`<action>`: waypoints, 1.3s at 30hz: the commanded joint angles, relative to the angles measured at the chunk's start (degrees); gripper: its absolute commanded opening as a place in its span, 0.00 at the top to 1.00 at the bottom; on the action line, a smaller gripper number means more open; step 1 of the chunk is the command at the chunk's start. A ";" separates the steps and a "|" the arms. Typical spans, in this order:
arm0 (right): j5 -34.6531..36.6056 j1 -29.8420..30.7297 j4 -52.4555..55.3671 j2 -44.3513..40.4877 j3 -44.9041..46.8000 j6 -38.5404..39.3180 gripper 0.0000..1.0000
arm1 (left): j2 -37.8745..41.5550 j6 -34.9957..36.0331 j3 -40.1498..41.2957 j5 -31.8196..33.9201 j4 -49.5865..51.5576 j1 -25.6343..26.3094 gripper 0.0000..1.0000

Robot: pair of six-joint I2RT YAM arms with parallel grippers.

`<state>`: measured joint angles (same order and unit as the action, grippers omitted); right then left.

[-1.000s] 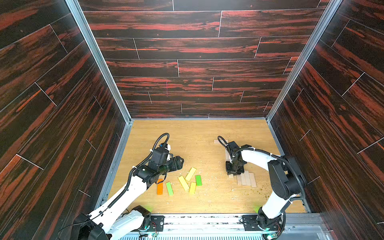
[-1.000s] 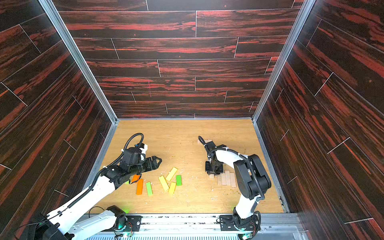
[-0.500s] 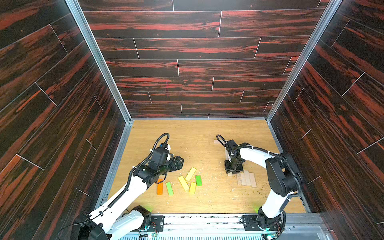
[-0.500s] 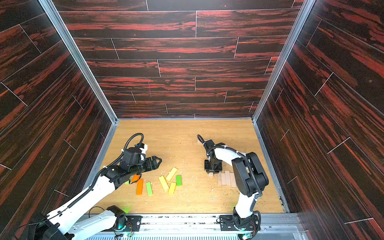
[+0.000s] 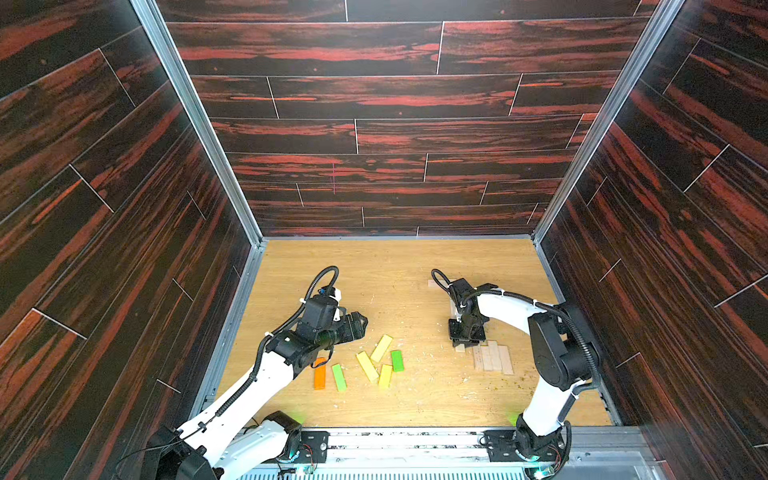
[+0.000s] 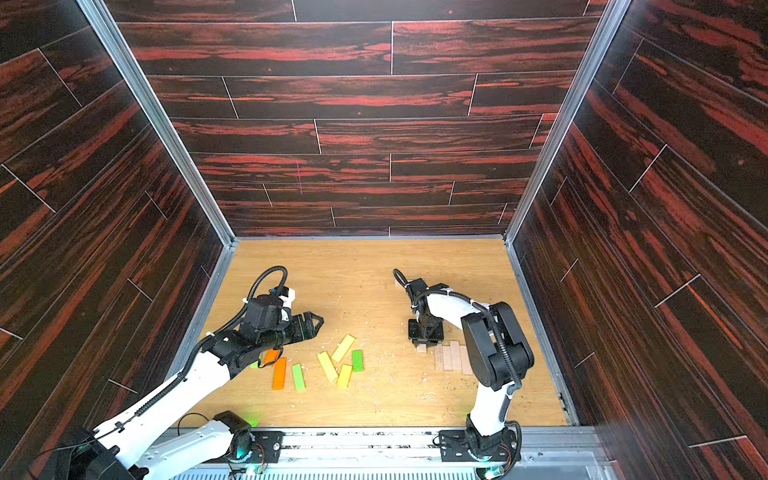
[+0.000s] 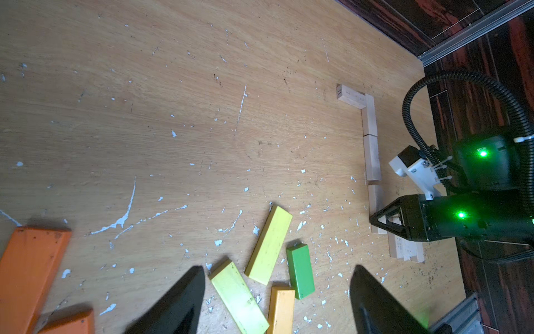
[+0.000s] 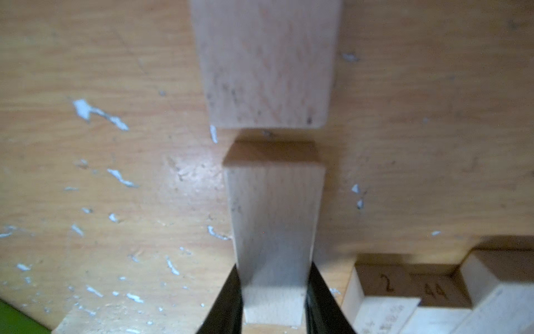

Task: Assemble a giraffe with building blocks
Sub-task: Assemble the building block at the center of the board.

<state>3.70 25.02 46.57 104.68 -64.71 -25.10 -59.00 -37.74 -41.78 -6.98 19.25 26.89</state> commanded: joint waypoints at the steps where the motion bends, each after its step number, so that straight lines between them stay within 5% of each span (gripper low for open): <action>1: 1.92 0.21 -2.89 3.60 0.03 0.28 0.69 | 0.12 0.47 -1.19 0.91 0.62 -0.32 0.19; 28: 3.05 0.17 -2.45 4.68 -1.60 -0.74 0.62 | 0.49 0.43 -0.41 1.21 0.53 -0.31 0.18; 39: 2.80 0.20 -1.70 3.20 -1.96 -1.00 0.51 | 0.69 0.38 -0.32 1.17 0.53 -0.34 0.18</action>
<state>5.45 25.39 45.82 106.04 -66.65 -25.69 -59.00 -37.74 -41.78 -6.42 19.27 26.89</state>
